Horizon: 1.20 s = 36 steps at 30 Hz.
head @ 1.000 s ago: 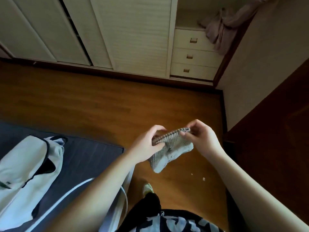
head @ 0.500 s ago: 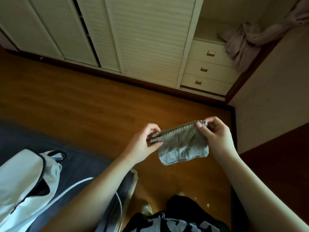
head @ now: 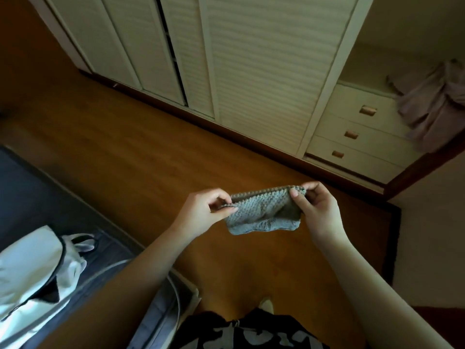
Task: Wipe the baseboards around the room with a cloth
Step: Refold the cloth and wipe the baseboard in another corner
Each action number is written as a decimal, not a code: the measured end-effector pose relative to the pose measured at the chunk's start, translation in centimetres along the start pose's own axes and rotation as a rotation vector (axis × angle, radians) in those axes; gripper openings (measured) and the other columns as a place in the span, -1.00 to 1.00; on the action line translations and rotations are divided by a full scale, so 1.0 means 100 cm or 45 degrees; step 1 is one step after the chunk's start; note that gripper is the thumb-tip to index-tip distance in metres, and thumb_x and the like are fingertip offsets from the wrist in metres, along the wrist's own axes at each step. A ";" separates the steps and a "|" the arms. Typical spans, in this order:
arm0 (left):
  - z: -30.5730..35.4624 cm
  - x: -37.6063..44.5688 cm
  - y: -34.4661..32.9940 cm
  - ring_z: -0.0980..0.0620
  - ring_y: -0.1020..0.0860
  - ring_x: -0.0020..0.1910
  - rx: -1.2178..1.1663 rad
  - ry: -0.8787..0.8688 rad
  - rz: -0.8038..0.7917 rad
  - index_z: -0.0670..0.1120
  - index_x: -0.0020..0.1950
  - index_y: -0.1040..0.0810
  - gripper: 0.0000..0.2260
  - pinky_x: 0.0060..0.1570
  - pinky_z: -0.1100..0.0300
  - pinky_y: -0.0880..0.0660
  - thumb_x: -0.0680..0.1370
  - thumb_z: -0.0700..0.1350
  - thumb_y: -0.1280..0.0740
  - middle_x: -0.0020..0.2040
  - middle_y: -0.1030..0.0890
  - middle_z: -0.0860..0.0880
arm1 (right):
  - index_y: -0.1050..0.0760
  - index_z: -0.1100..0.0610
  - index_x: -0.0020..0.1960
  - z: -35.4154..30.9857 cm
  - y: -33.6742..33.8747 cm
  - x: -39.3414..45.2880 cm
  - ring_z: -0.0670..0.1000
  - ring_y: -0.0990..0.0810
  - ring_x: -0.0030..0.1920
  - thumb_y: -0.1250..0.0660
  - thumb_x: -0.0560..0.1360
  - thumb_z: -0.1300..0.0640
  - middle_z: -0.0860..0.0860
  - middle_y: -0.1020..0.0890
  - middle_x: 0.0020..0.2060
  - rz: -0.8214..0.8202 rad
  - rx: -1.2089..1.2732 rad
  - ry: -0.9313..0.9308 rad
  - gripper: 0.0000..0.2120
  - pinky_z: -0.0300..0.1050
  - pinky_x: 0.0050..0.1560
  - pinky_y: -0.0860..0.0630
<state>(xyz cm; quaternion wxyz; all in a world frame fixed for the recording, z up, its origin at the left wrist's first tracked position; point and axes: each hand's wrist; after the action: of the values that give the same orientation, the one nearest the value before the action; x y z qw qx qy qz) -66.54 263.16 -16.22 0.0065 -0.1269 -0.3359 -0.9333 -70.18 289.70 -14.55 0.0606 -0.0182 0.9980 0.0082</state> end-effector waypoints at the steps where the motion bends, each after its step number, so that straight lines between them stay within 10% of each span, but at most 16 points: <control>1: 0.000 0.007 0.001 0.18 -0.63 -0.15 -0.012 0.027 0.035 -0.11 -0.10 -0.66 -0.86 -0.15 0.39 -0.52 0.42 -0.15 -0.57 -0.18 -0.66 0.11 | -0.51 0.06 -0.01 -0.001 0.002 0.013 -0.01 -0.69 -0.02 -0.41 0.47 0.08 0.01 -0.69 -0.08 -0.041 -0.039 0.030 -0.85 -0.06 -0.07 -0.64; 7: -0.015 0.042 0.028 0.18 -0.61 -0.12 0.109 0.120 0.159 -0.06 -0.21 -0.63 -0.85 -0.17 0.40 -0.49 0.40 -0.07 -0.58 -0.20 -0.63 0.13 | -0.53 -0.18 0.15 -0.007 -0.012 0.073 -0.32 -0.55 0.12 -0.40 0.51 0.19 -0.28 -0.60 0.08 -0.345 -0.537 0.467 -0.67 -0.42 0.06 -0.50; 18: -0.103 0.100 0.103 0.20 -0.60 -0.13 0.079 0.298 0.328 -0.02 -0.21 -0.57 -0.84 -0.18 0.45 -0.50 0.41 -0.10 -0.55 -0.23 -0.62 0.13 | -0.65 0.13 -0.02 -0.014 -0.122 0.193 -0.16 -0.65 0.04 -0.43 0.46 0.22 -0.05 -0.69 -0.03 -0.548 -0.681 0.876 -0.89 -0.27 0.09 -0.57; 31: -0.215 0.178 0.224 0.14 -0.48 -0.37 0.509 0.023 0.347 -0.05 -0.31 -0.47 -0.62 -0.35 0.23 -0.46 0.43 0.25 -0.36 -0.36 -0.53 0.07 | -0.50 0.03 -0.08 -0.067 -0.277 0.331 -0.48 -0.52 -0.19 -0.36 0.54 0.26 -0.20 -0.64 0.02 -0.956 -1.062 0.722 -0.86 -0.57 -0.19 -0.38; 36: -0.247 0.219 0.243 0.15 -0.47 -0.33 0.483 0.051 0.278 -0.05 -0.31 -0.47 -0.59 -0.31 0.49 -0.37 0.42 0.28 -0.40 -0.38 -0.52 0.08 | -0.44 -0.05 -0.11 -0.072 -0.311 0.388 -0.44 -0.51 -0.26 -0.36 0.54 0.29 -0.16 -0.65 -0.12 -0.956 -0.997 0.724 -0.75 -0.55 -0.21 -0.37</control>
<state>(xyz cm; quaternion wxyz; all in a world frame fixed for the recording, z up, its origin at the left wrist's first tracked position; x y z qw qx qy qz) -91.13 230.43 -14.13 0.1379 -0.1405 -0.4895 -0.8495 -108.36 257.15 -12.56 -0.2208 -0.3911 0.8233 0.3471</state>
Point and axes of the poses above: each hand's wrist, its own x-axis towards the middle knuckle, its own y-axis out of the back of the hand, z = x × y
